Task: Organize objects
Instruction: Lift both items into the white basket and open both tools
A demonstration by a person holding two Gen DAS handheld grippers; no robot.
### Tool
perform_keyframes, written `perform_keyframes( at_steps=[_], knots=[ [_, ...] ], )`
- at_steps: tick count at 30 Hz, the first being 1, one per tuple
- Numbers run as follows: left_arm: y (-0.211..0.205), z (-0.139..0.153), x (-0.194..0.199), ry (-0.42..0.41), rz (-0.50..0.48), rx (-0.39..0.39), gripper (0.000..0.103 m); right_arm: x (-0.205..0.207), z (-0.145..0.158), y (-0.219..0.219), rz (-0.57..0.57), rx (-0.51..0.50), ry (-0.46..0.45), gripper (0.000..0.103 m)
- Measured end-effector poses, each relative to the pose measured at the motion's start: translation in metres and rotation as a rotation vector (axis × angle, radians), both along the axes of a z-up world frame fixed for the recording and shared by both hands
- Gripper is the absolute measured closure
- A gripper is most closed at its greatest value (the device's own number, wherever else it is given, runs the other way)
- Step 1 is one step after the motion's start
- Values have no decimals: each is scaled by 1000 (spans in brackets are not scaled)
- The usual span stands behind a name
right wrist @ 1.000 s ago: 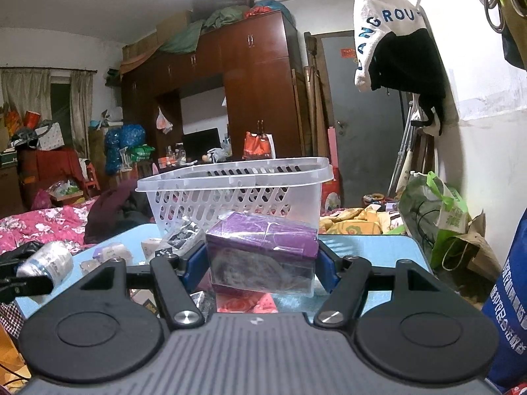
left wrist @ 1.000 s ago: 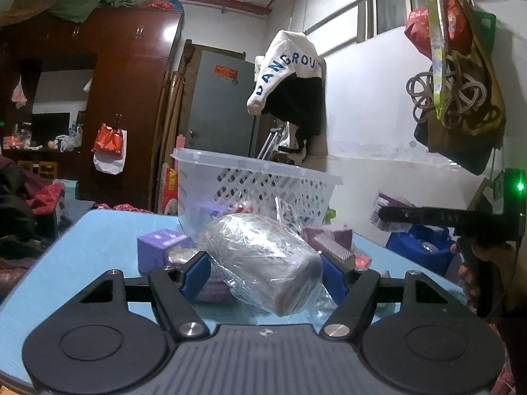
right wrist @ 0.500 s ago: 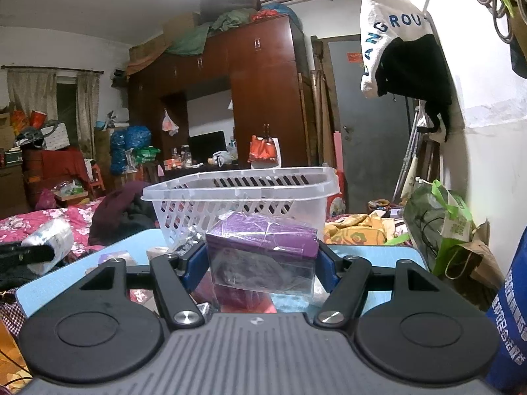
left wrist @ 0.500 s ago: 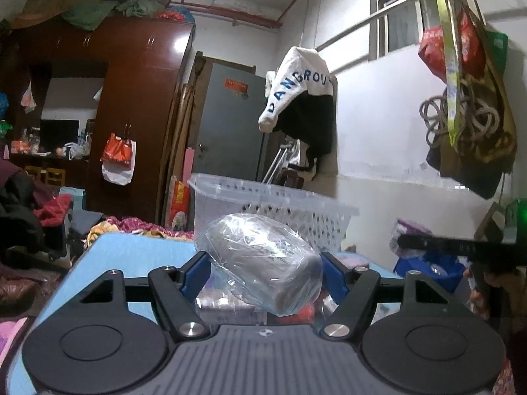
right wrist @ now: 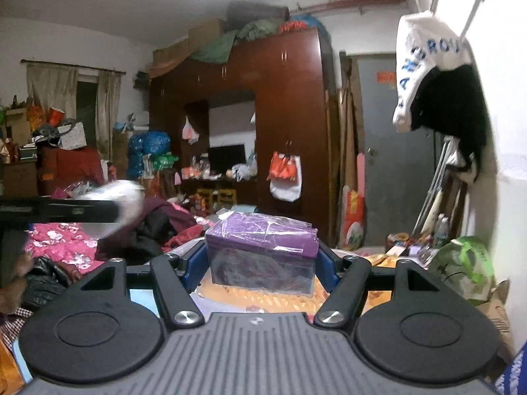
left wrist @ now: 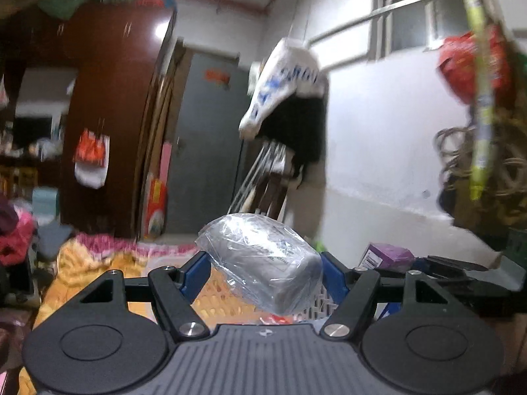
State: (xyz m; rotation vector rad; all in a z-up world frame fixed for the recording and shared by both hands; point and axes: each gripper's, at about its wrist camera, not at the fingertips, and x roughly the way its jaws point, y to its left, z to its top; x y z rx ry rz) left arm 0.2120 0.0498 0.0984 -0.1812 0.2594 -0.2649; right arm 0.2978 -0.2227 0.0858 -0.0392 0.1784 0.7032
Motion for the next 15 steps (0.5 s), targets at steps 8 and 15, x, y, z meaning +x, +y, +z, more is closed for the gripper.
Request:
perform_keyframes(
  at_steps=[8,15],
  knots=[
    [1,-36,57,132,52,-35,5,45,-22,27,-33,-64,36,7],
    [7,-45,-38,-11,47,42,5,-13,-34,-19,-5,-9,32,0]
  ],
)
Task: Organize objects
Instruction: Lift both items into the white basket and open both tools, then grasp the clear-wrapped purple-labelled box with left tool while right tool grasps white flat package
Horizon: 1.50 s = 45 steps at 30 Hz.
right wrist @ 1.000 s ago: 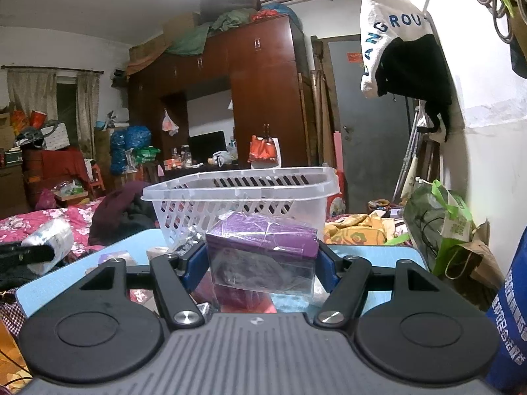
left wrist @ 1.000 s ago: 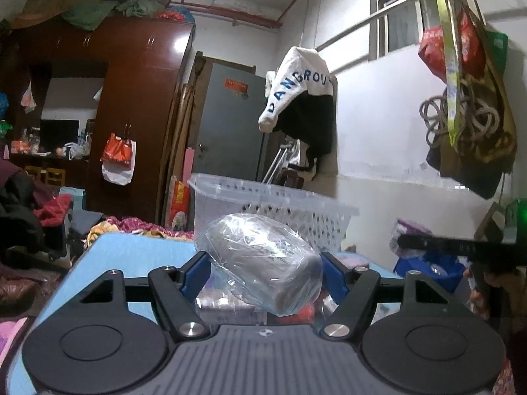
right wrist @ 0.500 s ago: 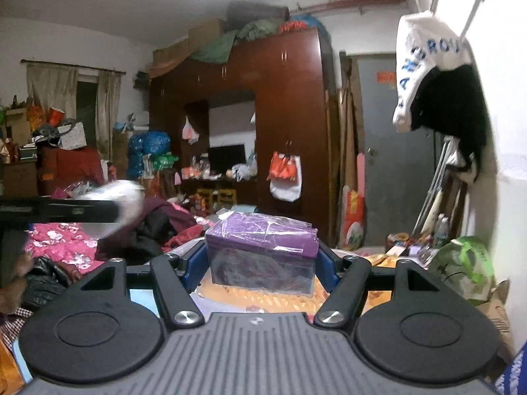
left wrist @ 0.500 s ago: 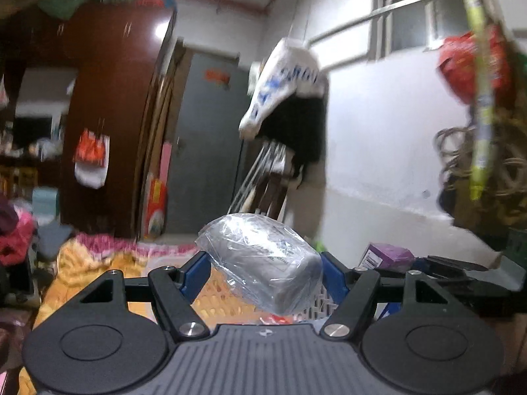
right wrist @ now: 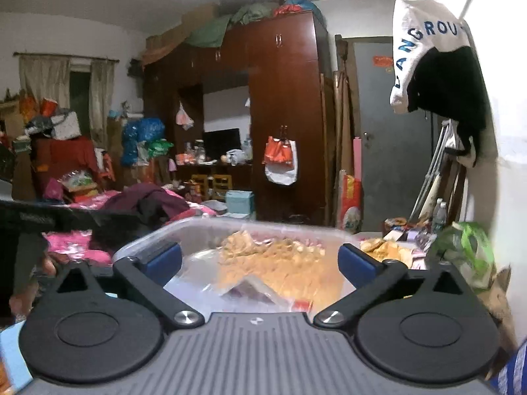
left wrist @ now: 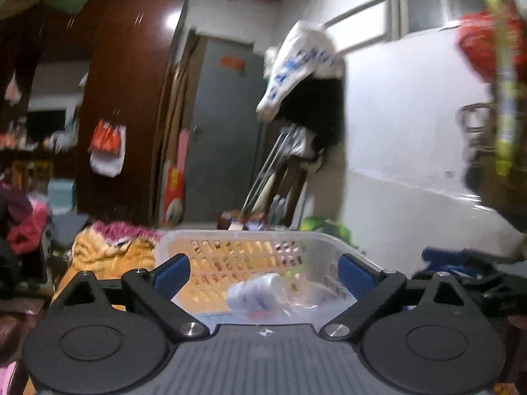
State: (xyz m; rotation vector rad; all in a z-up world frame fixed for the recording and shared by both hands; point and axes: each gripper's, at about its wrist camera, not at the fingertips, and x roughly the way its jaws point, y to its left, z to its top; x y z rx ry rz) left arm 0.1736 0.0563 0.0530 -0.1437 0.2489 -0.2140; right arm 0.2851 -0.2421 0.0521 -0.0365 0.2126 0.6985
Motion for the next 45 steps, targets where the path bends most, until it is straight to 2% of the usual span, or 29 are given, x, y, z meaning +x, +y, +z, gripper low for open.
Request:
perform_keyframes(
  at_steps=[3,5,6,9,14,21,23,25,28,32,45],
  knots=[
    [14,-33,-53,-28,-52,-53,5,-40,-36,-25,-5,-4,13,0],
    [21,-59,-76,-4,-33,-90,5,-64,-67,-34,-11,-19,61,0],
    [21,-70,-83,12,-21,-85,5,-72,-76,-36,-9,-15,85,0],
    [18,-92,-93,50,30,-51,7,-92,-100,-41,11,23,134,0],
    [18,-106,-94,97,45,-57,7,-96,-116,-31,15,-7,185,0],
    [6,-115,-82,163,35,-2,11,-97,-119,-24,-4,-34,178,2],
    [2,-119,-83,174,43,23,17,-97,-120,-24,-5,-53,172,5],
    [1,-121,-83,174,54,31,30,-96,-121,-21,-5,-63,165,8],
    [1,-122,-84,170,63,24,39,-98,-124,-21,-6,-58,156,20],
    [1,-123,-90,146,74,21,39,-99,-124,-23,-9,-45,155,23],
    [2,-117,-108,80,80,4,40,-106,-118,-42,-60,19,129,23]
  ],
)
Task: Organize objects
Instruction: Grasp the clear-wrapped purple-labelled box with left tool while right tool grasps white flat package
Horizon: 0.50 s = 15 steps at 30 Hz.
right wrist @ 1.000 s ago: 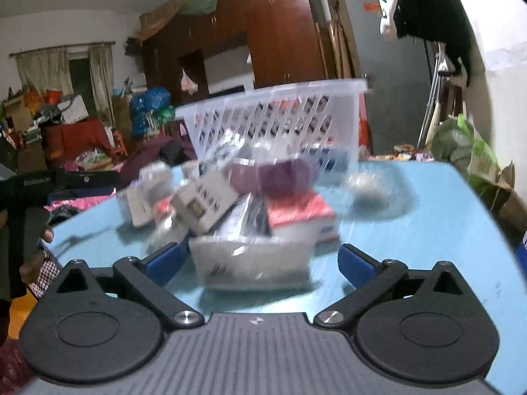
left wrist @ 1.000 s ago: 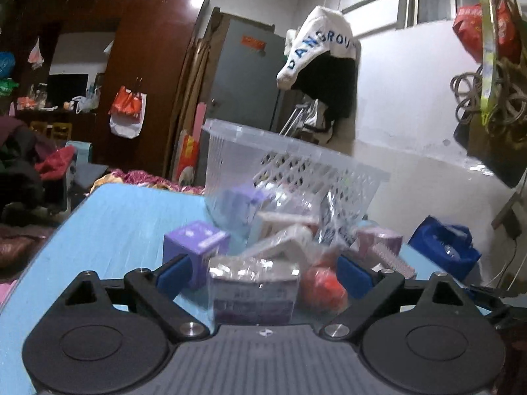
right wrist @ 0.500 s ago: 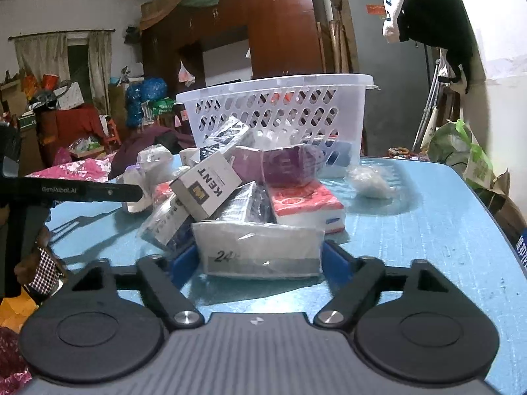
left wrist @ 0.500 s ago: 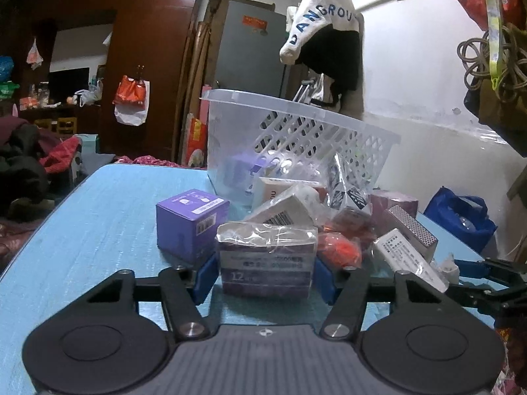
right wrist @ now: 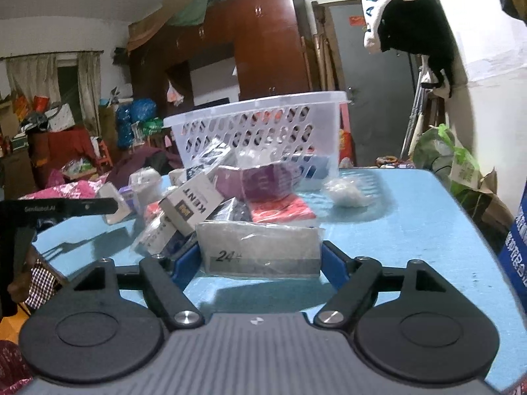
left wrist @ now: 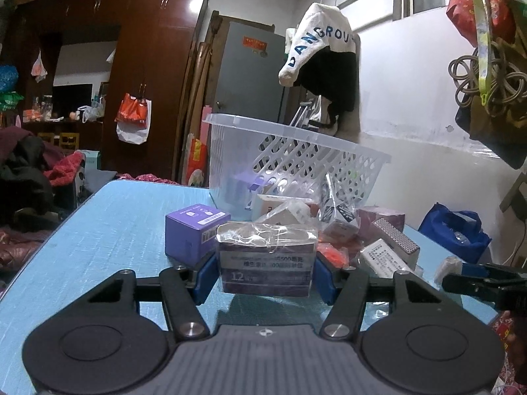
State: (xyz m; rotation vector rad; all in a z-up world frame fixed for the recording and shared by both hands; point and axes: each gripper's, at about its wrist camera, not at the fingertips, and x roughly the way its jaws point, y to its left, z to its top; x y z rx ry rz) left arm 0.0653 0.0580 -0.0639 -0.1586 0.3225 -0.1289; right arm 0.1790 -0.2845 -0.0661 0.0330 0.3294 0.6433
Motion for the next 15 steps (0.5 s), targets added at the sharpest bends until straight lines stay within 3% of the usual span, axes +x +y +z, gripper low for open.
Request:
perform_keyframes(
  at_steps=[15],
  knots=[
    [0,0,-2,-9,0,-10,40,3,2,-9,-24,20,-6,23]
  ],
)
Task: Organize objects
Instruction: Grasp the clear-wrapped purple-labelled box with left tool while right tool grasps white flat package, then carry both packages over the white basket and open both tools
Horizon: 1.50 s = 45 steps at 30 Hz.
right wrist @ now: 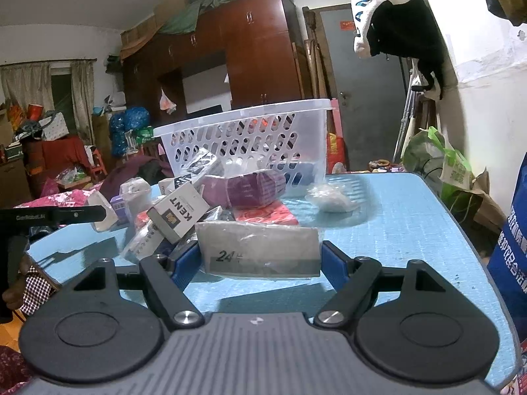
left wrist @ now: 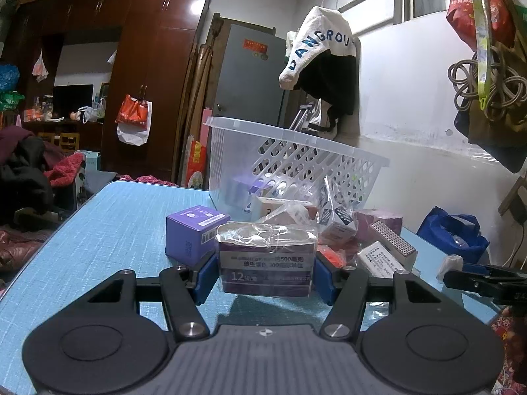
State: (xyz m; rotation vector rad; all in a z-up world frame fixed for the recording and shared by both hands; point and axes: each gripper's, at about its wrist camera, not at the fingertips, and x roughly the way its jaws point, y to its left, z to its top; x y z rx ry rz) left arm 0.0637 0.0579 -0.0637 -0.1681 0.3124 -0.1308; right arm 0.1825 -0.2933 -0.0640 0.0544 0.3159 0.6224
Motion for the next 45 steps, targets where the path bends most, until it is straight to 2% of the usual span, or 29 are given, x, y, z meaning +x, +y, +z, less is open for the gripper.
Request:
perform_keyframes(
  at_steps=[13,16,20,24,27,29,31,33,35,36,37,38,40,42,45],
  knots=[
    [1,10,-5,-32,-7,-1,40,1,8,-2,14,11,-27,24],
    [2,20,-2,-46,-25,-7,40,2,21,3,21,-13,-68,24],
    [4,44,8,-91,-48,-9,40,10,45,13,24,-52,-173,24],
    [2,87,36,-143,-89,-2,40,38,80,24,45,-18,-243,24],
    [-3,127,80,-139,-83,17,40,74,110,45,64,-13,-251,24],
    [-8,147,113,-101,-52,29,40,104,127,65,39,-65,-264,24],
    [-10,158,145,-63,-45,20,40,132,133,79,27,-83,-220,24],
    [-13,157,173,-9,-35,14,40,158,133,87,62,-55,-140,23],
    [-16,145,194,44,-34,37,38,169,130,96,61,-78,-130,22],
    [-16,137,204,77,-25,47,26,171,126,100,62,-93,-140,18],
    [-15,128,211,110,-9,50,9,172,123,103,62,-110,-134,5],
    [-13,119,216,136,7,53,5,173,119,106,51,-125,-120,2],
    [-5,108,203,115,10,41,5,159,113,98,16,-129,-130,1],
    [4,105,173,46,-20,25,3,135,106,79,19,-107,-137,0],
    [16,95,125,-27,-15,21,0,100,82,43,69,-112,-84,0]
  ],
)
